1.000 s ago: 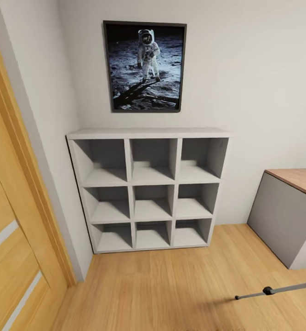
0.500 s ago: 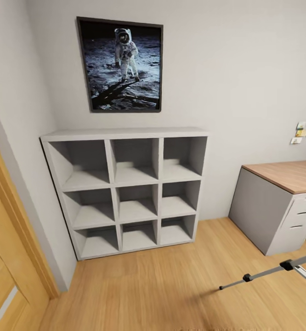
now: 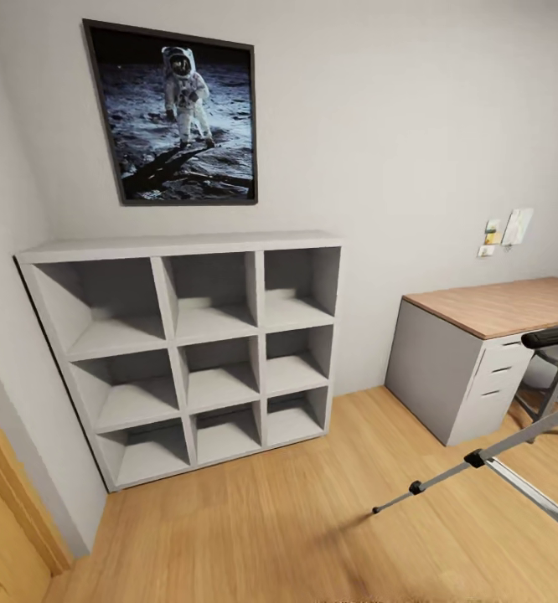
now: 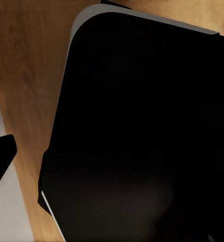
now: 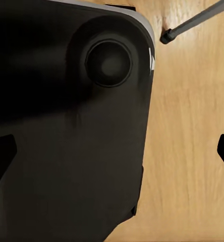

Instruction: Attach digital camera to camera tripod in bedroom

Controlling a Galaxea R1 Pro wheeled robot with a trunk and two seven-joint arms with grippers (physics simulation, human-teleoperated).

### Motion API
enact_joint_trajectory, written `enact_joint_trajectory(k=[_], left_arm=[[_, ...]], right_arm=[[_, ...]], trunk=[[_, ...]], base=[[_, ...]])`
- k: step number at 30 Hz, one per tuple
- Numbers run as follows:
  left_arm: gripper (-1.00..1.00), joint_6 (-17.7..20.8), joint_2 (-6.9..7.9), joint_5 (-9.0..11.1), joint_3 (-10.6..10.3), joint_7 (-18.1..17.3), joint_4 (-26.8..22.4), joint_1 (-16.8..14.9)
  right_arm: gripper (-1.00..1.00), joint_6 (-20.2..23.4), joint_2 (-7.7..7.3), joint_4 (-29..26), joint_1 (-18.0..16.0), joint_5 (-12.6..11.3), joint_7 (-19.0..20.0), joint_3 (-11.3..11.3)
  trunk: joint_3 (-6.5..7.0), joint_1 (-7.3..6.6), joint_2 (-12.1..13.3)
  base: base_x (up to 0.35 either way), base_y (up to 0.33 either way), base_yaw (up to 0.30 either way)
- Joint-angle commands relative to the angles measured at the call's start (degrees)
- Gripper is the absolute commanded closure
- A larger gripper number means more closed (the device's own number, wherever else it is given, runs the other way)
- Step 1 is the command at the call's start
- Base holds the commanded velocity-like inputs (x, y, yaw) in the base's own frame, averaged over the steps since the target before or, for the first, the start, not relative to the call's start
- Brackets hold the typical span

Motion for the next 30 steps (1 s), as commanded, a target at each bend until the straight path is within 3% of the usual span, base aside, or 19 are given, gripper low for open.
enact_joint_trajectory(k=[1, 30], left_arm=[[-1.00, -0.1, -0.01, 0.1, 0.3, 0.0, 0.0, 0.0], [-1.00, -0.1, -0.01, 0.1, 0.3, 0.0, 0.0, 0.0]], right_arm=[[-1.00, -0.1, 0.00, 0.0, 0.0, 0.5, -0.1, -0.1], [-1.00, -0.1, 0.03, 0.0, 0.0, 0.5, -0.1, -0.1]], trunk=[[-0.04, 0.00, 0.0], [-0.04, 0.00, 0.0]], base=[[0.000, 0.000, -0.278], [0.000, 0.000, -0.281]])
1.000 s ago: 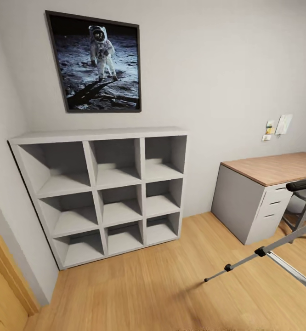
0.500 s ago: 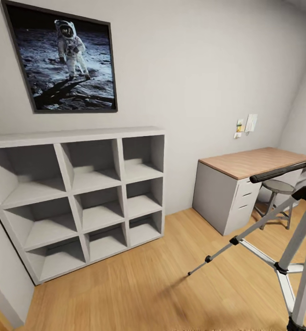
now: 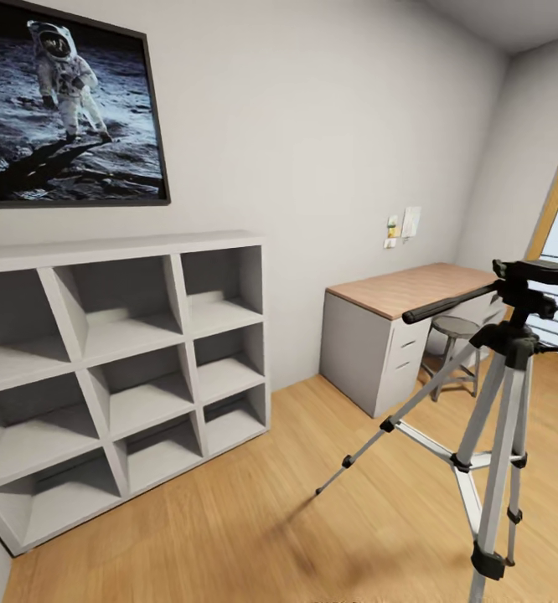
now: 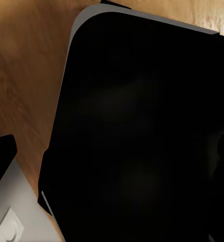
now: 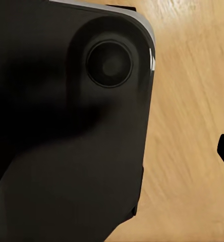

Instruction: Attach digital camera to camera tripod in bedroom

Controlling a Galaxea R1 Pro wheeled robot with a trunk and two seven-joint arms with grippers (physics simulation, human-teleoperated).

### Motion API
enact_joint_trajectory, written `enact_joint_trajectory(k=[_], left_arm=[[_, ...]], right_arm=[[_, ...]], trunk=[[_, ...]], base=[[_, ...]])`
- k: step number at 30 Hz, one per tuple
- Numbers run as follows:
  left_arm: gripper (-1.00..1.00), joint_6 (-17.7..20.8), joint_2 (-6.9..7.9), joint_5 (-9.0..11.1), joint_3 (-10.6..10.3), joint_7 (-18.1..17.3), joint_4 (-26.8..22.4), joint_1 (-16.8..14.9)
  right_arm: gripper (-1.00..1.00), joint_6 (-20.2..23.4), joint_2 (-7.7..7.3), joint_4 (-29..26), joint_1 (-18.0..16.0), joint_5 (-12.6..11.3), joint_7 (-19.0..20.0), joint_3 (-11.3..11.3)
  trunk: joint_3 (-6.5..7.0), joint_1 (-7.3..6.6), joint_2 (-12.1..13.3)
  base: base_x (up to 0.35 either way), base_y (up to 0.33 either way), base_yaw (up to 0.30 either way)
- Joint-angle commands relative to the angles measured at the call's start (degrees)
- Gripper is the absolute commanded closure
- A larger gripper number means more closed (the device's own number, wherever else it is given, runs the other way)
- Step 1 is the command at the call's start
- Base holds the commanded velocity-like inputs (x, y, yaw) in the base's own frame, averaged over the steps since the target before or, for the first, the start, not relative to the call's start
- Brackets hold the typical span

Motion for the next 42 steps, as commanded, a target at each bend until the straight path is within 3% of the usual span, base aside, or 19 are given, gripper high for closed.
enact_joint_trajectory(k=[1, 42], left_arm=[[-1.00, -0.1, -0.01, 0.1, 0.3, 0.0, 0.0, 0.0], [-1.00, -0.1, -0.01, 0.1, 0.3, 0.0, 0.0, 0.0]], right_arm=[[-1.00, -0.1, -0.01, 0.0, 0.0, 0.5, -0.1, -0.1], [-1.00, -0.1, -0.18, 0.0, 0.0, 0.9, 0.0, 0.4]], trunk=[[-0.04, 0.00, 0.0], [-0.04, 0.00, 0.0]], base=[[0.000, 0.000, -0.142], [-0.015, -0.034, -0.010]])
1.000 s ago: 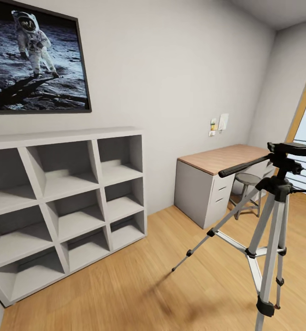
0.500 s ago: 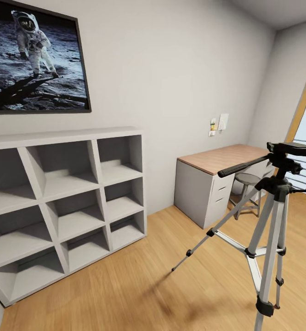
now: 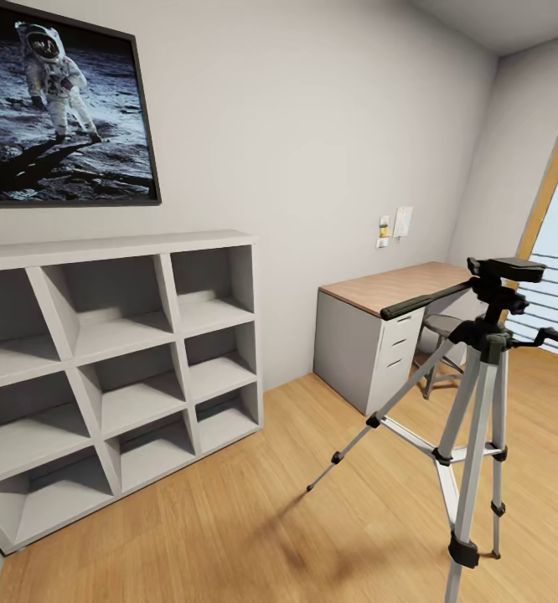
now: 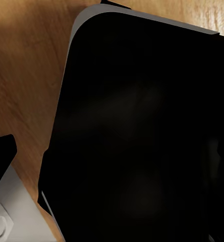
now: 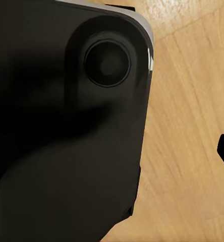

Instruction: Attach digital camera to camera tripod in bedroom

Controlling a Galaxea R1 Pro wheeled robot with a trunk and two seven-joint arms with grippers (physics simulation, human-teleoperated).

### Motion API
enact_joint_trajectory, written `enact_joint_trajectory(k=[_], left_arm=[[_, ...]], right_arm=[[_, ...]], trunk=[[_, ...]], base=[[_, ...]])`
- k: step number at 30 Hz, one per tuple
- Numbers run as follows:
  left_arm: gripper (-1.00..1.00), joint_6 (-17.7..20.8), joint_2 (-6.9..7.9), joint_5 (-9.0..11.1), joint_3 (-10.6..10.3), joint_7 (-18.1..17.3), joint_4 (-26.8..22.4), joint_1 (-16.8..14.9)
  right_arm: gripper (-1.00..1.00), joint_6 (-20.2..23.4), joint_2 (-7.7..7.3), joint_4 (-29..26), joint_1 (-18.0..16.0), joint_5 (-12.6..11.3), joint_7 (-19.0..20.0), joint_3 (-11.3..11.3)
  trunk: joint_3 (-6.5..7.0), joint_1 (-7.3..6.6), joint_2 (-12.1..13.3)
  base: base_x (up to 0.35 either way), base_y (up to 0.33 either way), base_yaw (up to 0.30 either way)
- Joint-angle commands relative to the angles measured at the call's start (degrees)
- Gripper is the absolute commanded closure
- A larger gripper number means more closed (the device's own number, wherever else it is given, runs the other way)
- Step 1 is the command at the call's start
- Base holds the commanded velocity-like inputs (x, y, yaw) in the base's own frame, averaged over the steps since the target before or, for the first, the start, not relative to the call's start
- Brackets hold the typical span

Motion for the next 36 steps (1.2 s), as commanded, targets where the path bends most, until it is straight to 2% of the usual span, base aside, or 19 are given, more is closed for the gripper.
enact_joint_trajectory(k=[1, 10, 20, 36], left_arm=[[-1.00, -0.1, -0.01, 0.1, 0.3, 0.0, 0.0, 0.0], [-1.00, -0.1, -0.15, 0.1, 0.3, 0.0, 0.0, 0.0], [-1.00, -0.1, -0.13, 0.1, 0.3, 0.0, 0.0, 0.0], [-1.00, -0.1, -0.01, 0.1, 0.3, 0.0, 0.0, 0.0]], right_arm=[[-1.00, -0.1, -0.01, 0.0, 0.0, 0.5, -0.1, 0.0], [-1.00, -0.1, -0.01, 0.0, 0.0, 0.5, -0.1, 0.0], [-1.00, -0.2, -0.01, 0.0, 0.0, 0.5, -0.1, 0.0], [-1.00, -0.2, -0.01, 0.0, 0.0, 0.5, -0.1, 0.0]], trunk=[[-0.05, 0.00, 0.0], [-0.05, 0.00, 0.0], [-0.05, 0.00, 0.0], [-0.05, 0.00, 0.0]], base=[[-0.001, -0.003, 0.000], [-0.028, -0.022, 0.000], [-0.160, -0.144, 0.000], [-0.012, -0.010, 0.000]])
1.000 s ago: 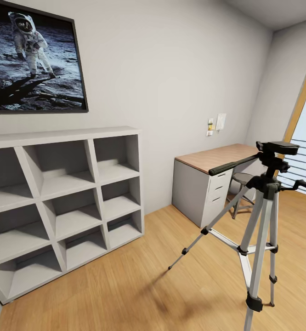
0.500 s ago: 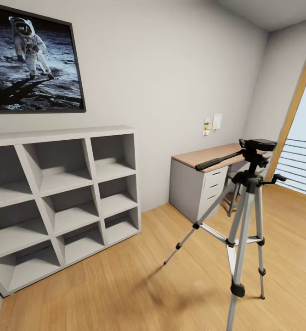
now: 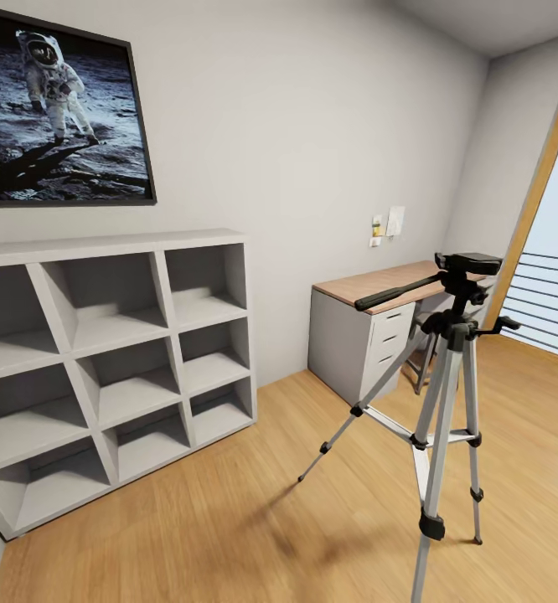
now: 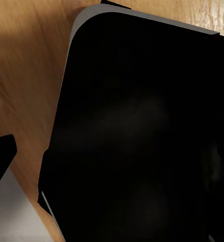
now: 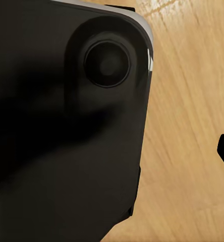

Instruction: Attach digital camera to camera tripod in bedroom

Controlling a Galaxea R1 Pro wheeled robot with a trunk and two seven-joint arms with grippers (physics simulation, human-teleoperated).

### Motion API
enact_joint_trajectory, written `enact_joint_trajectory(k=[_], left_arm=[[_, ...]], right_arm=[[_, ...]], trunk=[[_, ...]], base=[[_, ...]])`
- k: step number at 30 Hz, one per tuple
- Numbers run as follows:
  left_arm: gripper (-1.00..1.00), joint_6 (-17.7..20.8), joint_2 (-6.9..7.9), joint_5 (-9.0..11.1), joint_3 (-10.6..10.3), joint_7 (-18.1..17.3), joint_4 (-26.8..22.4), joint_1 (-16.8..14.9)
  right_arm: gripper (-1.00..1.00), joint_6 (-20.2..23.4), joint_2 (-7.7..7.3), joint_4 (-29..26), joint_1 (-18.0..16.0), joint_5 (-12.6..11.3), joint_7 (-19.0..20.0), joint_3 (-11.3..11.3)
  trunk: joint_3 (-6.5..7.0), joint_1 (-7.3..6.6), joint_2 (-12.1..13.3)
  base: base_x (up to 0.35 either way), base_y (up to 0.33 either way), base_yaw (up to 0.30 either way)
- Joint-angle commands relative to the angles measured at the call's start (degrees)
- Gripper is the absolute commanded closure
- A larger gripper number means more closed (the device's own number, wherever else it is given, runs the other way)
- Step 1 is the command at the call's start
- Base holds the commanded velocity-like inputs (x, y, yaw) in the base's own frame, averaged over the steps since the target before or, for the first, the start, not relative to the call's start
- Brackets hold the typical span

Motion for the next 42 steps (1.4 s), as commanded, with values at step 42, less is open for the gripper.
enact_joint_trajectory(k=[42], left_arm=[[-1.00, -0.1, -0.02, 0.1, 0.3, 0.0, 0.0, 0.0]], right_arm=[[-1.00, -0.5, 0.02, 0.0, 0.0, 0.1, -0.1, -0.5]], trunk=[[-0.05, 0.00, 0.0]], base=[[0.000, 0.000, -0.180]])
